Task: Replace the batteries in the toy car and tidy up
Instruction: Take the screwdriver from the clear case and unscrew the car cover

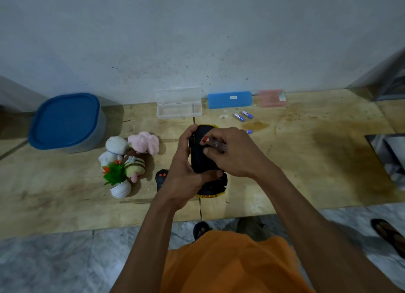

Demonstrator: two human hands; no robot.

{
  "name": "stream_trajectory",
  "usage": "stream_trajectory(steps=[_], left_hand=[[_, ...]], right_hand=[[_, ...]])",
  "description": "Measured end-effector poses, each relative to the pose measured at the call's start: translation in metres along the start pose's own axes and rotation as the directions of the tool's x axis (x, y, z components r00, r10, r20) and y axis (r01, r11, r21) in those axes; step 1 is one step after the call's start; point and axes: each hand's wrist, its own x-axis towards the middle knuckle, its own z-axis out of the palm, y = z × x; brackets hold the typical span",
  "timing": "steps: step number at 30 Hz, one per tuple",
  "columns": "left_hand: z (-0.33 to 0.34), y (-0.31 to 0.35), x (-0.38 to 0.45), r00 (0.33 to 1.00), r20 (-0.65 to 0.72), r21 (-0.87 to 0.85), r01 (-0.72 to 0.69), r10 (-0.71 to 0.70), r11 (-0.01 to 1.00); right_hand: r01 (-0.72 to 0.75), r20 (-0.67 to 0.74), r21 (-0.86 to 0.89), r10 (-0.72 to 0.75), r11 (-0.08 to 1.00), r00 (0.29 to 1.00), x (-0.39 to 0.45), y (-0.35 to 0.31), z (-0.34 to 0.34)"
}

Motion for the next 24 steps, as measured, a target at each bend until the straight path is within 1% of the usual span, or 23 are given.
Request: stream_trajectory(steps=[4,6,10,11,13,15,18,20,22,24], left_hand=[[0.001,-0.004,0.000,1.000,-0.004,-0.009,0.022,-0.022,1.000],[0.001,-0.004,0.000,1.000,-0.019,-0.002,0.022,-0.022,1.000],[-0.003,-0.006,-0.001,0.999,-0.039,0.025,0.015,-0.014,1.000],[-0.003,-0.006,-0.001,0.999,-0.042,0.033,0.016,-0.015,0.999],[-0.003,-0.006,0.000,0.999,-0.046,0.046,0.017,-0.015,0.999],[-0.004,-0.005,0.001,0.999,-0.044,0.037,0.018,-0.016,0.999],[-0.006,-0.006,0.002,0.999,-0.034,0.033,0.013,-0.012,0.999],[-0.005,-0.008,0.001,0.999,-0.027,0.035,0.018,-0.017,0.999],[-0.005,-0.011,0.002,0.999,-0.035,0.024,0.032,-0.032,0.999],[-0.005,-0.015,0.004,0.998,-0.045,0.027,0.050,-0.049,0.998]], right_hand=[[0.011,-0.040,0.018,-0.010,1.000,0.999,-0.002,0.003,-0.001],[0.033,-0.058,-0.006,-0.033,0.999,0.998,-0.004,0.004,0.000],[0.038,-0.060,-0.007,-0.039,0.999,0.997,-0.009,0.005,0.003],[0.039,-0.069,0.017,-0.037,0.999,0.997,-0.010,0.006,0.004],[0.024,-0.106,0.135,-0.010,0.991,0.994,-0.011,0.008,0.004],[-0.016,-0.145,0.268,0.057,0.963,0.988,-0.011,0.010,0.006],[-0.079,-0.166,0.405,0.158,0.911,0.973,-0.011,0.016,0.010],[-0.089,-0.176,0.416,0.176,0.905,0.968,-0.011,0.019,0.012],[-0.097,-0.156,0.426,0.179,0.900,0.971,-0.012,0.022,0.014],[-0.113,-0.119,0.504,0.198,0.857,0.973,-0.013,0.026,0.016]])
